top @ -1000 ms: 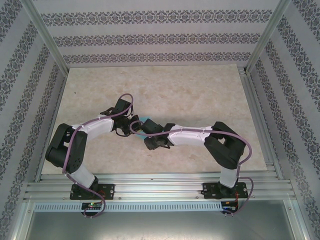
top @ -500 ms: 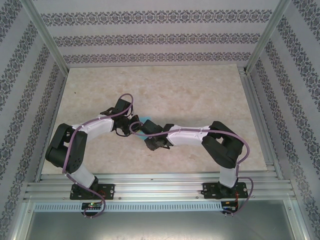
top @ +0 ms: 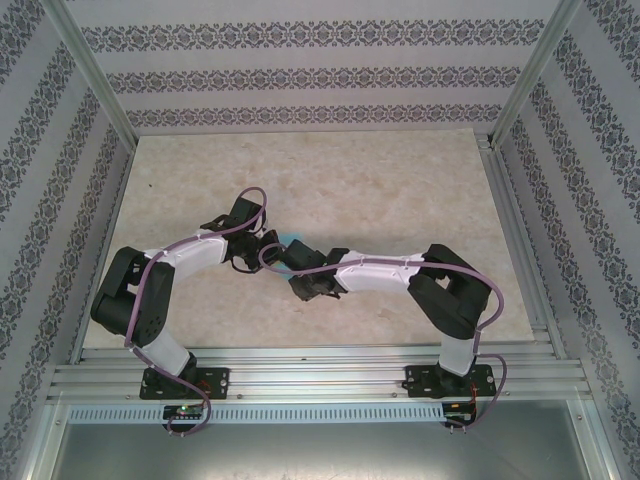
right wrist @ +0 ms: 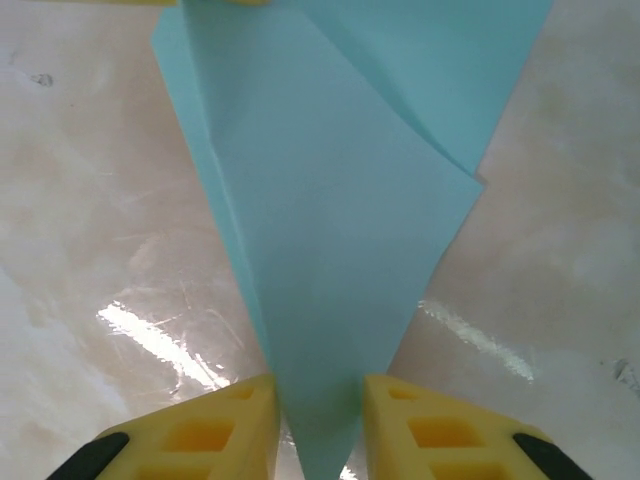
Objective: Fold a paper plane with a square sheet of paper (fold left side to right side)
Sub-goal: Fourth fold the wing at the center of the table.
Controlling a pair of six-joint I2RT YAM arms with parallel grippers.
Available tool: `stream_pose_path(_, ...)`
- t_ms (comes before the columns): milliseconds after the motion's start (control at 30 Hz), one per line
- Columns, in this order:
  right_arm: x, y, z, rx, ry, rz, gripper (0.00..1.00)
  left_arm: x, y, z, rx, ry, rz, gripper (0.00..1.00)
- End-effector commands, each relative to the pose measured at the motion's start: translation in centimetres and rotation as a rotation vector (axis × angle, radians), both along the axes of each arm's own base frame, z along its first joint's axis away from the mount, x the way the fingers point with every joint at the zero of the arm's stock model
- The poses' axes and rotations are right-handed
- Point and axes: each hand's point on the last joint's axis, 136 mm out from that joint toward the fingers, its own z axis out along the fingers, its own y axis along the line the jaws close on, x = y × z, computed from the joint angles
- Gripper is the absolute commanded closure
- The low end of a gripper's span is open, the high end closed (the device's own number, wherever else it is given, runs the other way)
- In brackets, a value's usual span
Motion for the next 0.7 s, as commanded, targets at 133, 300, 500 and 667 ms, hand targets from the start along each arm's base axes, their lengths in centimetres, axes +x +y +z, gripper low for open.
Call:
stream_pose_path(133, 0.6, 1.3, 0.9, 0.016, -0.040, 0.015, 0.80, 0.0, -0.4, 0.6, -0.004, -0.004, -0.018, 0.96)
stream_pose_path(300, 0.5, 1.1, 0.3, 0.003, -0.032, 0.016, 0.83, 0.0, -0.4, 0.6, -0.006, -0.003, -0.019, 0.96)
stream_pose_path(500, 0.2, 1.2, -0.5, 0.043, 0.012, 0.015, 0.96, -0.1, -0.6, 0.9, -0.012, -0.008, -0.031, 0.93)
stream_pose_path(667, -0.1, 1.6, -0.4, 0.135, 0.061, 0.017, 0.99, 0.3, -0.4, 2.3, 0.000, -0.043, -0.065, 0.70)
